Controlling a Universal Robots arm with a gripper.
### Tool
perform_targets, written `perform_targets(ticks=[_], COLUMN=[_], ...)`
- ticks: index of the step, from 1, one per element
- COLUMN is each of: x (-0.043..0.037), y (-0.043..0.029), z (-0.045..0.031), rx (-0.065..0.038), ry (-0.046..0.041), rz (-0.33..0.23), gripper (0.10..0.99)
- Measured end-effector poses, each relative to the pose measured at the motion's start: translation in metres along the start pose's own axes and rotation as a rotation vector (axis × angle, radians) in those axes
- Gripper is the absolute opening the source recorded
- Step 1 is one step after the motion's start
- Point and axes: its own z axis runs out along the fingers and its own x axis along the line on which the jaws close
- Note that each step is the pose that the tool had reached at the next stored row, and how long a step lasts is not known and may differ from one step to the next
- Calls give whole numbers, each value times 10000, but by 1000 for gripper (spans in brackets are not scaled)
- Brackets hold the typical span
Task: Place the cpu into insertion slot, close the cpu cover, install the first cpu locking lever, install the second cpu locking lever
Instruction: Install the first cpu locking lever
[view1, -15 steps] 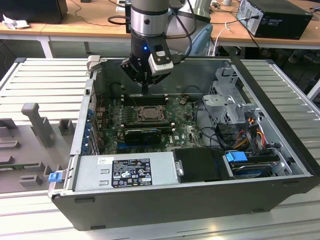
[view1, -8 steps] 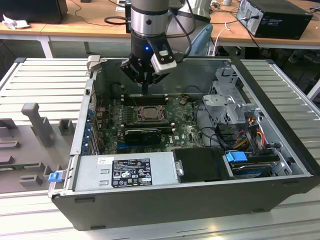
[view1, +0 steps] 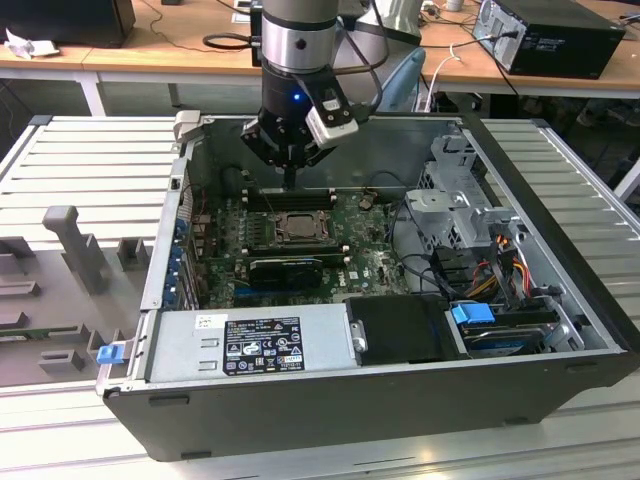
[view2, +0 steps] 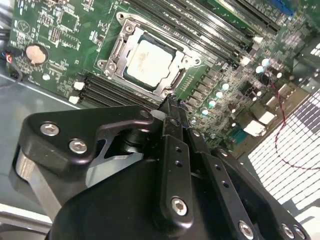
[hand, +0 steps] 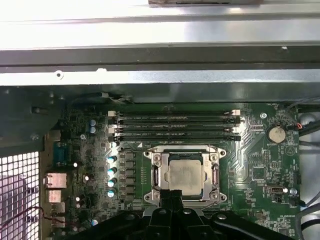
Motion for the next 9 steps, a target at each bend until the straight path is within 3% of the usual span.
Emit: perform_targets(ticks=[7,9], x=[0,21], y=[0,-1], z=[9,16], rx=[53,54], ry=[48,53], rz=[-1850,-2051], gripper=[106,106])
